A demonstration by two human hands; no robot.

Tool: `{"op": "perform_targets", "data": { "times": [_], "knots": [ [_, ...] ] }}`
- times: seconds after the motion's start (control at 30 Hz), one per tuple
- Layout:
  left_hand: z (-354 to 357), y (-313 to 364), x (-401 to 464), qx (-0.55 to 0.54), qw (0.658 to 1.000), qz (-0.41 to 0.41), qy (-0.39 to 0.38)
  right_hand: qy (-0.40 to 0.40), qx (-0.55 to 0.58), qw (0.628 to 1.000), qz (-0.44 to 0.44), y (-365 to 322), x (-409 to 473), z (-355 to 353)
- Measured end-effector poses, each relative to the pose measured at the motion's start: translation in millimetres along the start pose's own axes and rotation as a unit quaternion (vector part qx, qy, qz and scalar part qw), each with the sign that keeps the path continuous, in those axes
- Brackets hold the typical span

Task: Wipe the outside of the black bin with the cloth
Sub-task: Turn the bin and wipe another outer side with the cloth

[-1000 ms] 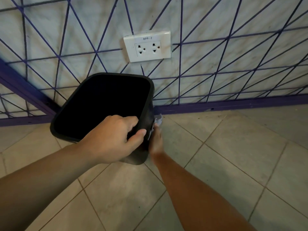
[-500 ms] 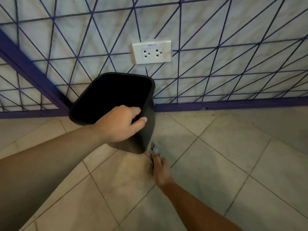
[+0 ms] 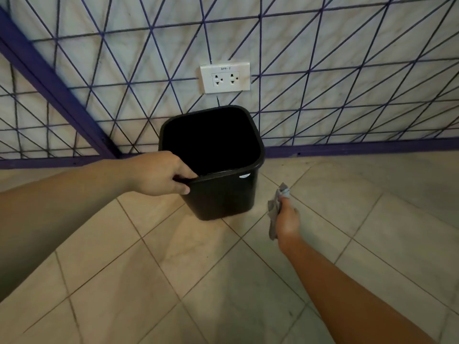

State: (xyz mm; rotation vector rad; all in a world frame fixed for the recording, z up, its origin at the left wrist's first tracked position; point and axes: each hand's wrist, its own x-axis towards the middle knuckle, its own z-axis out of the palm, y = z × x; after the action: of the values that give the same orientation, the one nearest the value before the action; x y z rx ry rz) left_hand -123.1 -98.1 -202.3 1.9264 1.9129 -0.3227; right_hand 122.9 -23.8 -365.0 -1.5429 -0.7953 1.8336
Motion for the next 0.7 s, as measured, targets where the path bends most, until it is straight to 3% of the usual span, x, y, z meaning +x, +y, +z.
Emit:
{"op": "perform_targets", "data": {
  "times": [0.23, 0.3, 0.43, 0.53, 0.7],
  "knots": [
    [10.0, -22.1, 0.8, 0.133, 0.98, -0.142, 0.027, 0.013, 0.017, 1.0, -0.002, 7.5, -7.7, -6.4],
    [12.6, -11.4, 3.0, 0.139, 0.982, -0.123, 0.026, 0.001, 0.025, 1.0, 0.016, 9.2, -9.6, -6.6],
    [12.9, 25.4, 13.0, 0.056, 0.992, -0.044, 0.103, -0.018, 0.055, 0.995, 0.084, 3.4, -16.1, -6.7],
    [9.1, 49.8, 29.0, 0.005, 0.991, -0.041, 0.128, -0.038, 0.082, 0.989, 0.118, -3.8, -21.9, 0.2],
    [14.7, 74.8, 50.3, 0.08, 0.984, -0.003, 0.159, -0.045, 0.141, 0.981, 0.126, -8.8, -33.7, 36.0]
  ]
}}
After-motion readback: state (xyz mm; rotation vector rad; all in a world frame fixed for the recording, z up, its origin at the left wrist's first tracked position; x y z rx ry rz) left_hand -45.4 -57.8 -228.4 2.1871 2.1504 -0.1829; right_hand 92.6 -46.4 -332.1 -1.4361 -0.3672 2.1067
